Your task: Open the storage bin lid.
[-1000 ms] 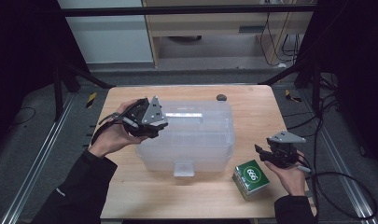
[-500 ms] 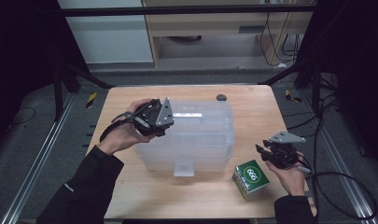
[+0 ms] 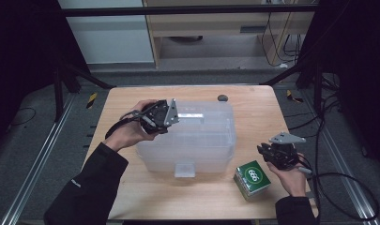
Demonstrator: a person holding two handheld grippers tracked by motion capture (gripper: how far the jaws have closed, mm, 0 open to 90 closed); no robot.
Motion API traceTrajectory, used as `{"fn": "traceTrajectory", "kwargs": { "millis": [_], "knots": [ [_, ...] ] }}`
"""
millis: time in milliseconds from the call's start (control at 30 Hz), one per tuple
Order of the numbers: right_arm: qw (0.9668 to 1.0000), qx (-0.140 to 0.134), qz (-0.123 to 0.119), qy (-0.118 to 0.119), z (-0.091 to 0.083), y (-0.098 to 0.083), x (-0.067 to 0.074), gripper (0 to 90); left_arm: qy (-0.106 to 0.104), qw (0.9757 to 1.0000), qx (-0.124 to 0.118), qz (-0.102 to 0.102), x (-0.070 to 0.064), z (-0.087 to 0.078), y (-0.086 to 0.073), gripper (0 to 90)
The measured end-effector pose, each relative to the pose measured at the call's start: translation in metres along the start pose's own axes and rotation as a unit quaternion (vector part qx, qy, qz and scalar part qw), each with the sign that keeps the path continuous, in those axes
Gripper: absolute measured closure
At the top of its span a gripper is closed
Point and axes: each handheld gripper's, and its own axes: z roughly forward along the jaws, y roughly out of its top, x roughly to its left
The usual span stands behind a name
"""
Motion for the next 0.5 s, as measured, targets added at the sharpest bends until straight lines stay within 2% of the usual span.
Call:
{"fn": "traceTrajectory", "kwargs": {
  "millis": [133,500],
  "knots": [
    [1.0000,0.001,0.002,0.004,-0.001,0.000,0.000,80.2,-0.001,0.9999,0.008,0.014,-0.001,0.004,0.004,59.3],
    [1.0000,0.001,0.003,0.008,-0.001,0.000,0.001,81.6,0.006,0.9992,0.018,0.035,0.000,0.008,0.010,68.0]
  ]
}}
